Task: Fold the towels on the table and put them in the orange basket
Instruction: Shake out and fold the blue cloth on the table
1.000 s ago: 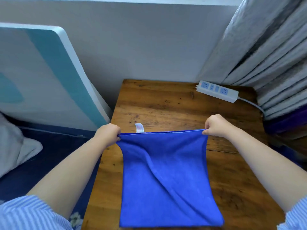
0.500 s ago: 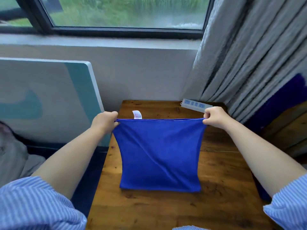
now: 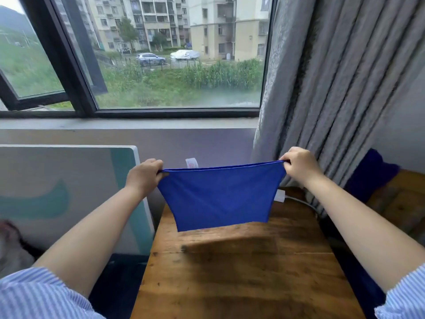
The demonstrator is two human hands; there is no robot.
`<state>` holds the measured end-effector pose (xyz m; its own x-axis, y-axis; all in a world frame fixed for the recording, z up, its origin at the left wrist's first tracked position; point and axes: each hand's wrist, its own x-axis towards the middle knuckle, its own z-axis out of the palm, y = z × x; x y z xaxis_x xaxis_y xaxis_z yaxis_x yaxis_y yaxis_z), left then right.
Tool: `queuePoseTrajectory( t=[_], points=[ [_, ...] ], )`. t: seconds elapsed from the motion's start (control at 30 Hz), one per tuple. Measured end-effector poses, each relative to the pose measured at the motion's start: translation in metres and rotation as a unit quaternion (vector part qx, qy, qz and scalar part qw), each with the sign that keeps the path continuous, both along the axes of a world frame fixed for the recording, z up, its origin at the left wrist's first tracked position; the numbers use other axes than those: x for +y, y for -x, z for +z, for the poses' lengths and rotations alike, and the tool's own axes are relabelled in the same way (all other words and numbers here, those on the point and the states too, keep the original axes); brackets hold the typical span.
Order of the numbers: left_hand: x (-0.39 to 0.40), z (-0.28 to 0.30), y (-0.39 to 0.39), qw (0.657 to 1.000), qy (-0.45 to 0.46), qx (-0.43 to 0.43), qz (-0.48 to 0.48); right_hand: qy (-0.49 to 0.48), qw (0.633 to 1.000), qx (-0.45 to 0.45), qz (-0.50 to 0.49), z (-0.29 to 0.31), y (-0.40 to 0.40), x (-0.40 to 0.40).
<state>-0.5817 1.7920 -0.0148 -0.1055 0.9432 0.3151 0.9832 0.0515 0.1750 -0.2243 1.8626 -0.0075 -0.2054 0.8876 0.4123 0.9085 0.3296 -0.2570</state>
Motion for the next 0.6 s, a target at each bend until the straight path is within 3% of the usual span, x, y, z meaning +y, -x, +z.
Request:
queuePoseTrajectory(
  t=[0.1,0.3,0.43,0.6],
  points=[
    [-0.006,-0.007,-0.002,0.999,0.029,-0.013,-0.014,0.027,0.999,-0.011,0.015,-0.005,-0.002,-0.001],
    [-0.012,-0.019,-0.003,0.981,0.018,-0.187,-0.047,0.03,0.991,0.128,-0.024,-0.021,-0.007,-0.009],
    [-0.014,-0.024,0.003,0.983,0.08,-0.15,-0.065,0.053,0.99,0.124,-0.037,-0.029,-0.01,-0.006],
    [-0.016,-0.033,0.009,0.984,0.136,-0.101,-0.056,0.101,0.992,0.055,-0.048,-0.037,-0.004,-0.006]
  ],
)
